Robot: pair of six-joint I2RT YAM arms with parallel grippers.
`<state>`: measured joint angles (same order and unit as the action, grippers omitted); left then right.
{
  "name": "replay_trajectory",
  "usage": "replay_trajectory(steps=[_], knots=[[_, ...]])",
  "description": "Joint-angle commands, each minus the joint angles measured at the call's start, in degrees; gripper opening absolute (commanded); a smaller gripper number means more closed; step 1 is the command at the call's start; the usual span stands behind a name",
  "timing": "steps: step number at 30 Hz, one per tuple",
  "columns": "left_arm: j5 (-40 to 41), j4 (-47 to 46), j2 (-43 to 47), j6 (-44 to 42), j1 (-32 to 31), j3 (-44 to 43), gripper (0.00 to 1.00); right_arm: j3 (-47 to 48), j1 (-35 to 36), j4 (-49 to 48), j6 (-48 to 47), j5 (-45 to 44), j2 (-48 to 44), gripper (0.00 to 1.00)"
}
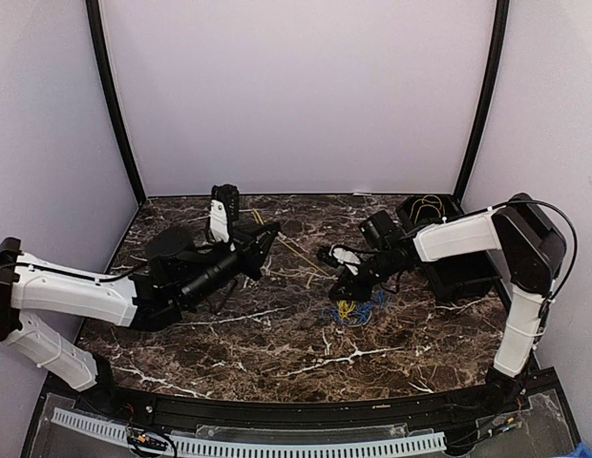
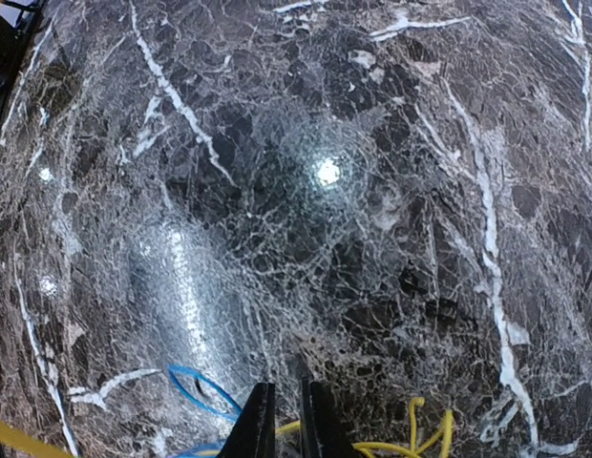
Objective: Untangle the cables
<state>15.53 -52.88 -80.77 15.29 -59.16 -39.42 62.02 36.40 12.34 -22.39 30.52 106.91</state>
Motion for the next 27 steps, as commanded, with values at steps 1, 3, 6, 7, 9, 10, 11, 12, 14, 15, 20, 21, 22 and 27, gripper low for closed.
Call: replay_trajectory(steps=[1,3,6,7,9,10,11,12,14,15,20,21,22,27], knots=[[5.6,11.0,14.6,-10.5,-0.1,-9.1,0.00,2.2,-1.2,1.0,2.0,-3.1,2.7,0.13],[7.4,16.3,20.5,-14.0,-0.1,-13.4,0.00,3.2,-1.8,2.3,2.6,-3.6,4.0,0.14],[9.4,22.1,24.6,-18.0,-0.1,-17.8,0.00,4.0,-2.6,2.9,3.3,-3.6,4.9,0.12],[10.0,23.0,25.9,-19.0,-0.1,-19.6,0.00,4.1,-2.8,2.8,3.6,-3.7,5.0,0.10],[10.2,24.6,27.7,-20.1,-0.1,-21.1,0.00,4.3,-3.3,2.9,4.1,-4.5,5.4,0.09],[10.2,25.7,28.3,-20.5,-0.1,-22.3,0.00,4.4,-3.6,3.0,4.3,-5.0,5.7,0.10],[10.6,26.1,29.7,-21.0,-0.2,-22.8,0.00,4.5,-3.8,3.2,4.5,-5.7,5.9,0.11],[10.9,26.5,30.4,-21.2,-0.2,-23.6,0.00,4.6,-4.1,3.3,4.7,-6.2,6.3,0.14],[11.2,27.9,31.3,-22.5,-0.2,-26.0,0.00,4.9,-4.9,3.8,5.3,-6.4,6.9,0.24],[11.2,30.2,30.9,-22.9,-0.2,-27.2,0.00,5.1,-5.3,4.2,5.5,-6.4,7.3,0.27],[11.9,35.7,28.7,-24.9,-0.2,-33.0,0.00,7.0,-6.4,7.0,5.8,-8.5,10.2,0.31],[12.2,36.4,28.4,-24.9,-0.2,-33.1,0.00,7.0,-6.7,7.2,5.9,-7.7,10.2,0.26],[13.2,36.5,28.2,-24.9,-0.2,-32.8,0.00,6.8,-6.9,7.2,5.9,-6.7,9.9,0.18],[15.5,36.8,28.9,-22.8,-0.2,-28.6,0.00,6.3,-7.5,7.0,5.5,-6.9,8.4,0.03]])
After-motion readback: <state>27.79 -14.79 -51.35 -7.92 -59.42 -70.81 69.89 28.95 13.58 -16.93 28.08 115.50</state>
